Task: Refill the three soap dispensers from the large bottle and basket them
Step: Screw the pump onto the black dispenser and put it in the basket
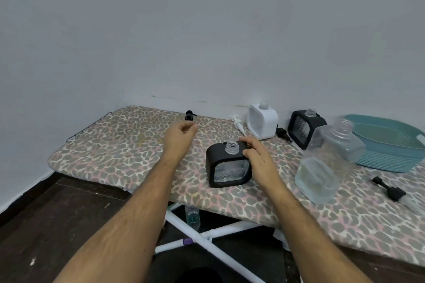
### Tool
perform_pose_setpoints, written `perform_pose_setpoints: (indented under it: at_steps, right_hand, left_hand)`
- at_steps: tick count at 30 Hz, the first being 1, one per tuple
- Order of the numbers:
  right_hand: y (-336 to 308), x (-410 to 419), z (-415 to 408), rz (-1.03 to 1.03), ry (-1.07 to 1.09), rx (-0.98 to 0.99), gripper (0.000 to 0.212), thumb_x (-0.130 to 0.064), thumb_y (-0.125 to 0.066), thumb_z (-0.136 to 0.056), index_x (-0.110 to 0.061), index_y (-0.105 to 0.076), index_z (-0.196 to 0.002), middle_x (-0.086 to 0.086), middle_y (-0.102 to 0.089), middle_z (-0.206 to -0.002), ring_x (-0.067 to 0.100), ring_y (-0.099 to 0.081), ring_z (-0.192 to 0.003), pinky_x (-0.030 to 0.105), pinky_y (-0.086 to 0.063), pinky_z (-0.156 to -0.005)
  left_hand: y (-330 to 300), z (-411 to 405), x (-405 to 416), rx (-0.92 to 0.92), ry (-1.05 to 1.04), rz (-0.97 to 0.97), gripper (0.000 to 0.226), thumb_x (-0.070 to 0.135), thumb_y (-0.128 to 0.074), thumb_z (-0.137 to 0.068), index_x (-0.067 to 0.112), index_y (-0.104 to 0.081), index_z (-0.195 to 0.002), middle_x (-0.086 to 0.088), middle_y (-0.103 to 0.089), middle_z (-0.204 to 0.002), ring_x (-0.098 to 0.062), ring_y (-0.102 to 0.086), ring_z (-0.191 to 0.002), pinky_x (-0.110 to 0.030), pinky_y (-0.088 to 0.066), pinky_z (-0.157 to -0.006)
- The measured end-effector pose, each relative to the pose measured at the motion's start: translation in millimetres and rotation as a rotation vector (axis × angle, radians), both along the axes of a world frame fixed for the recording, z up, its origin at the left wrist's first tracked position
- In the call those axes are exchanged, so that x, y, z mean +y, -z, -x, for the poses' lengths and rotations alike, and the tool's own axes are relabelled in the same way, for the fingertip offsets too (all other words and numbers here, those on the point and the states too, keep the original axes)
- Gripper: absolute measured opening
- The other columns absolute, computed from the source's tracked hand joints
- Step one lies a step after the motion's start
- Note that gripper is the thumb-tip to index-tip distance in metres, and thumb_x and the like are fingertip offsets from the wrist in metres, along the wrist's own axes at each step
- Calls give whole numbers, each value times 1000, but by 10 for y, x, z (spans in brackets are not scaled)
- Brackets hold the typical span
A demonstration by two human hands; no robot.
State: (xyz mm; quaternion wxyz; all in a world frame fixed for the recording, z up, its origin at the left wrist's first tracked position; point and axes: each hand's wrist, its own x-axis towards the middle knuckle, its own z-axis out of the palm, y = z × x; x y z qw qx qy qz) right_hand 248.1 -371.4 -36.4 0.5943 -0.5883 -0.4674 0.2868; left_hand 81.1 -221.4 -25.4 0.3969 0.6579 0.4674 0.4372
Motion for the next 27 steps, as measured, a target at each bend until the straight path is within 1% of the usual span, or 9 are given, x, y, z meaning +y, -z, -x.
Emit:
perform_pose_setpoints:
  at_steps: [4,9,11,13,15,17,21,24,27]
  right_hand:
    - [121,41,45,-93,5,32,32,-25,-43,-83,-29,-61,-109,-9,-65,-102,7,-62,-94,21,-52,-76]
    - [210,72,74,-193,-6,92,30,-19,-42,-85,-24,-60,-109,-15,-65,-94,2,-63,-86,15,-49,-68]
    - [231,97,71,-220,-7,104,30,-17,-42,-84,-24,-60,-108,-15,-66,-93,2,-63,-84,14,-49,-67]
    - [248,121,67,-239,-7,97,28,-23,-46,-82,-26,-60,-107,-17,-65,-93,2,-62,-84,14,-49,-68]
    - [267,142,60,-251,-9,81,32,-33,-45,-79,-29,-59,-107,-17,-65,-93,4,-62,-85,15,-50,-68]
    - [287,147,54,-254,-12,82,33,-36,-43,-78,-30,-59,-107,-17,-64,-93,2,-62,-84,15,-50,-67]
    - [280,140,60,-267,-20,79,29,-29,-45,-81,-28,-58,-107,-19,-64,-93,-1,-61,-83,13,-49,-66]
    - [269,141,58,-261,-13,63,26,-26,-45,-83,-31,-57,-105,-22,-64,-94,-2,-61,-85,12,-48,-68]
    - [253,127,63,-245,-14,75,29,-15,-41,-85,-30,-57,-104,-23,-64,-92,-2,-61,-84,13,-49,-68]
  left_hand:
    - [-106,-178,483,146,-144,-43,42,34,-64,-93,12,-62,-128,-1,-68,-118,-12,-61,-99,-26,-47,-89]
    - [-25,-425,1085,429,-247,-54,62,50,-63,-90,9,-55,-135,-6,-66,-125,-23,-61,-114,-33,-47,-92]
    - [7,-504,1259,580,-273,-38,57,56,-60,-90,8,-63,-120,-7,-69,-110,-24,-65,-96,-29,-47,-71]
    - [29,-546,1386,656,-275,19,54,60,-58,-88,7,-64,-92,-5,-65,-83,-20,-58,-68,-28,-39,-54]
    - [71,-569,1486,684,-268,67,53,61,-61,-87,9,-55,-74,-5,-60,-73,-18,-52,-59,-28,-39,-53]
    - [109,-580,1540,716,-259,82,51,57,-65,-85,11,-51,-66,-4,-61,-69,-17,-52,-56,-27,-37,-51]
    - [119,-592,1519,668,-268,92,44,52,-71,-82,9,-67,-73,0,-61,-61,-15,-56,-54,-24,-37,-47]
    - [75,-592,1426,538,-210,115,26,32,-70,-80,7,-75,-78,-1,-65,-60,-16,-61,-55,-25,-45,-49]
    - [-27,-558,1250,303,-129,135,15,28,-73,-75,12,-75,-75,-4,-73,-69,-22,-70,-66,-37,-60,-69]
